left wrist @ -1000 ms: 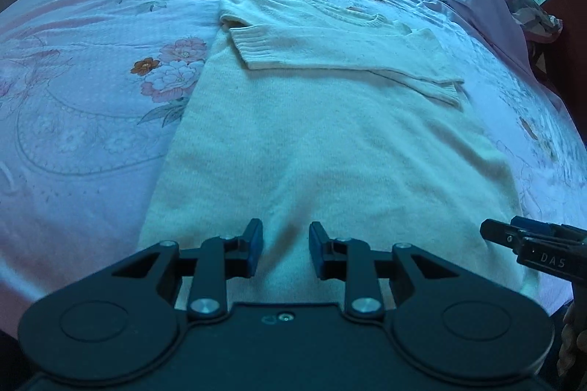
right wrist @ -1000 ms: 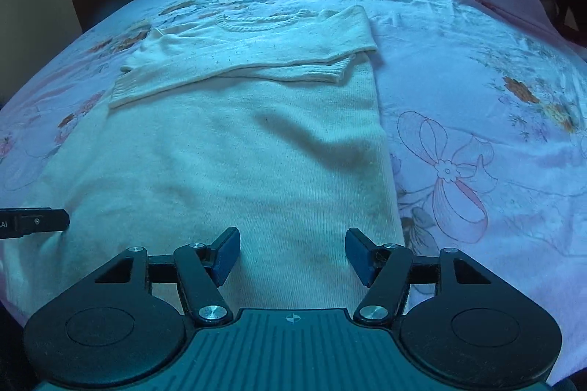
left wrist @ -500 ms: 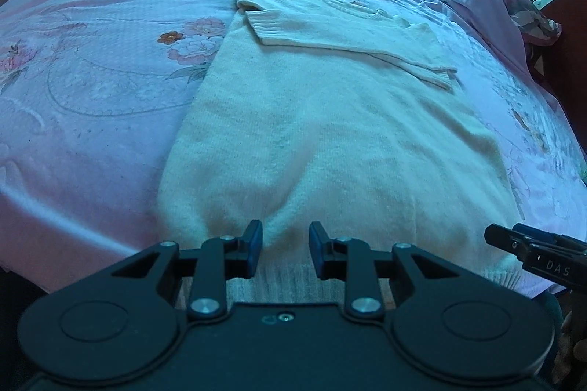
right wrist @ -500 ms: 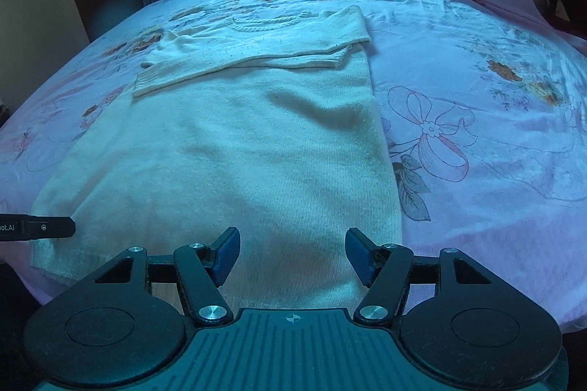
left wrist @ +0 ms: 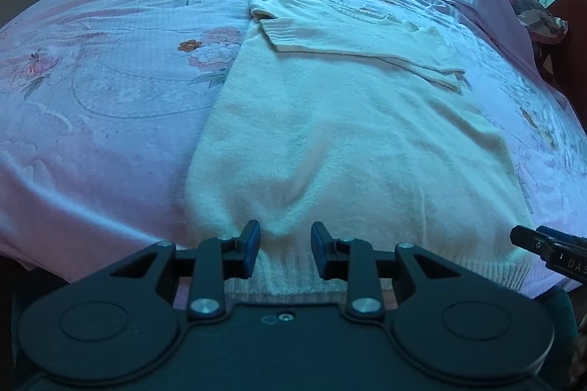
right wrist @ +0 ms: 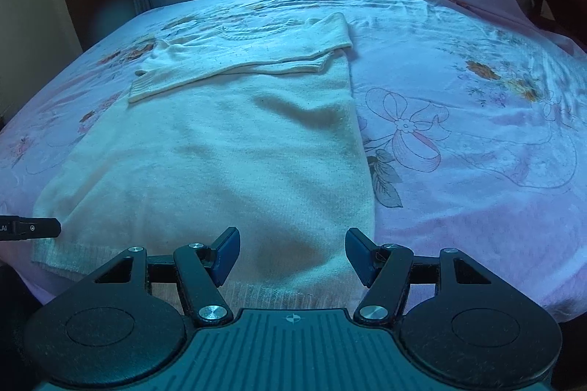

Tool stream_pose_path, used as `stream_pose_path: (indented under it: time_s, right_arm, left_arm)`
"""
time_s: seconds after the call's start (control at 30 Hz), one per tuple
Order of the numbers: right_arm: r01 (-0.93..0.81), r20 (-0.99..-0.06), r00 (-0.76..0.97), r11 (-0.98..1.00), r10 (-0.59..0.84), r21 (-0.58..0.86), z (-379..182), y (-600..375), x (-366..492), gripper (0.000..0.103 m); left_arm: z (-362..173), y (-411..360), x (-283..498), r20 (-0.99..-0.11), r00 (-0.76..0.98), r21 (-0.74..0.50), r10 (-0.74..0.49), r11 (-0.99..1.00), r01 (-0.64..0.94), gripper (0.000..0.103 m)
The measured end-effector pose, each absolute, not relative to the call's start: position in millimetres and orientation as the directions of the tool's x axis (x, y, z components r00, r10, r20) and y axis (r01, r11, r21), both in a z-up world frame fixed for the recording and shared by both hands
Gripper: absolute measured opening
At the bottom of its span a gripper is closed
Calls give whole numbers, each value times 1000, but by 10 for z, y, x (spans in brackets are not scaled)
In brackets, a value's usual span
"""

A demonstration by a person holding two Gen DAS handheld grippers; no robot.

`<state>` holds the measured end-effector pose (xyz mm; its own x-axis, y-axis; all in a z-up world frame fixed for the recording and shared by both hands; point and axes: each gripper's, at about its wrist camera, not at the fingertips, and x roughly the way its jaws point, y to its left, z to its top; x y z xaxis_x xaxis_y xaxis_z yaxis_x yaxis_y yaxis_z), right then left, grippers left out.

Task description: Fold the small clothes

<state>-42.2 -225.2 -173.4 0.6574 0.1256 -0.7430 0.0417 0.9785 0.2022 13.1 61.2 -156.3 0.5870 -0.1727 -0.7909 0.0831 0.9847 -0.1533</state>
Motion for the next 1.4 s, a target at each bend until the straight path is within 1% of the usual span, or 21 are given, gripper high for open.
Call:
stream_pose_path:
  time_s: [0.07,0.17,0.33,0.53,0.6,0.63,0.67,0.73,0.77,0.9,0.93,0.97,1.13,1.2,1.23,1.27,1.33,1.37,1.4]
  right_arm:
    - [50,-747,653,978,121,202,-1746,-2288,-415,63]
    - [59,-754,647,978,116,201,-1768,-2323,-398,63]
    - [80,-764,638,979,94,188,-1814,-2392,-365,63]
    - [133,-793,603,970,83,203,-1970,-2546,-368,64]
    - [132,-796,599,971,83,200,-2000,-2550,-389,68]
    - [131,-798,597,970,86,203,-2011,-2549,-398,73]
    - [129,-799,595,970,90,206,-2017,-2549,-406,74]
    - [124,-801,591,970,98,210,-2033,-2540,-411,74]
    - [120,-801,589,969,106,216,-2038,-2537,-414,74]
    - [126,-799,589,963,120,237,-2030,-2553,-437,74]
    - [129,-799,590,962,120,240,-2020,-2565,-448,74]
    - [134,-797,592,961,118,242,-2013,-2578,-462,74]
    - [154,-808,577,956,118,250,-2074,-2617,-461,74]
    - [149,-810,574,957,120,248,-2078,-2612,-462,74]
    - [149,-810,574,956,124,252,-2077,-2617,-466,74]
    - [151,-809,573,954,129,258,-2078,-2626,-472,74]
    - [154,-809,570,949,141,274,-2087,-2645,-485,73]
    - [157,-809,569,946,148,284,-2089,-2655,-486,72]
    - [159,-808,569,943,154,292,-2087,-2662,-491,66]
  left_arm:
    - [-1569,651,144,-793,587,-153,-164,986,69,31]
    - [-1594,737,168,-797,584,-165,-157,985,40,31]
    - [-1656,860,191,-804,580,-151,-130,988,13,31]
    - [-1748,942,173,-808,572,-158,-140,987,19,32]
    - [-1765,947,164,-807,570,-166,-152,986,28,35]
    - [-1773,951,162,-809,566,-174,-159,984,28,36]
    - [-1780,959,162,-810,563,-182,-165,983,26,37]
    - [-1789,980,151,-808,562,-200,-177,980,20,37]
    - [-1794,993,145,-806,562,-211,-185,977,20,34]
    - [-1790,1094,116,-805,564,-242,-183,970,-31,31]
    - [-1782,1129,99,-806,569,-239,-165,969,-58,33]
    - [-1784,1156,92,-806,571,-238,-156,969,-72,37]
    - [-1870,1159,167,-813,553,-252,-185,967,-47,37]
    - [-1901,1165,172,-810,552,-270,-197,961,-53,35]
    - [-1911,1170,164,-807,553,-283,-209,958,-50,30]
    - [-1919,1173,158,-803,551,-296,-226,954,-40,21]
    - [-1937,1178,151,-799,545,-323,-255,946,-30,11]
    - [-1938,1177,142,-796,546,-328,-260,944,-29,8]
    - [-1935,1178,143,-794,546,-335,-267,942,-25,7]
